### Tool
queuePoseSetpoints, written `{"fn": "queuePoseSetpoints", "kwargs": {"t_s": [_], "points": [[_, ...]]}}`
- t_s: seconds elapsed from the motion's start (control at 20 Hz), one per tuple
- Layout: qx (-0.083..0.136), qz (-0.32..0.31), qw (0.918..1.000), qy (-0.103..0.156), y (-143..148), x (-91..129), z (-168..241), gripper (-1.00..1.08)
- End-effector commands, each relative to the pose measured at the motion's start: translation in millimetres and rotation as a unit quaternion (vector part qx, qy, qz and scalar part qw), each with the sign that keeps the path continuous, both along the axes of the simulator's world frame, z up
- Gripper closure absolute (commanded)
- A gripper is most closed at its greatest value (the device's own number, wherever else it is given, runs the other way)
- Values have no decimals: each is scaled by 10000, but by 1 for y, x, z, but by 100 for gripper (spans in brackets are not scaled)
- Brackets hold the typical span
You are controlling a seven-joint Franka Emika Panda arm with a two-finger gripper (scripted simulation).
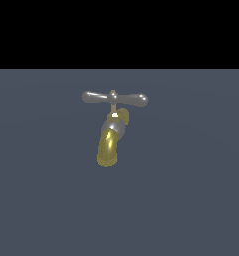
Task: Turn on the faucet by rotating a designated handle.
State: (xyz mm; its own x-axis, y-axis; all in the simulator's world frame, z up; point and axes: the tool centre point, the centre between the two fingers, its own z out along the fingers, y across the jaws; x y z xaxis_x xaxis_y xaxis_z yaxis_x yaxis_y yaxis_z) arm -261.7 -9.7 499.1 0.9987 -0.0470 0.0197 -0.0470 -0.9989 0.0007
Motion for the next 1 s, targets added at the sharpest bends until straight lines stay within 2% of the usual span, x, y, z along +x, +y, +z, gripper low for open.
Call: {"fn": "queuePoseSetpoints", "kwargs": {"t_s": [0.0,0.5,0.95], "points": [[0,0,10000,0,0,0,0,108],[-4,303,9995,5,-8,6,-14,108],[-13,1099,9939,17,-26,24,-49,108]]}}
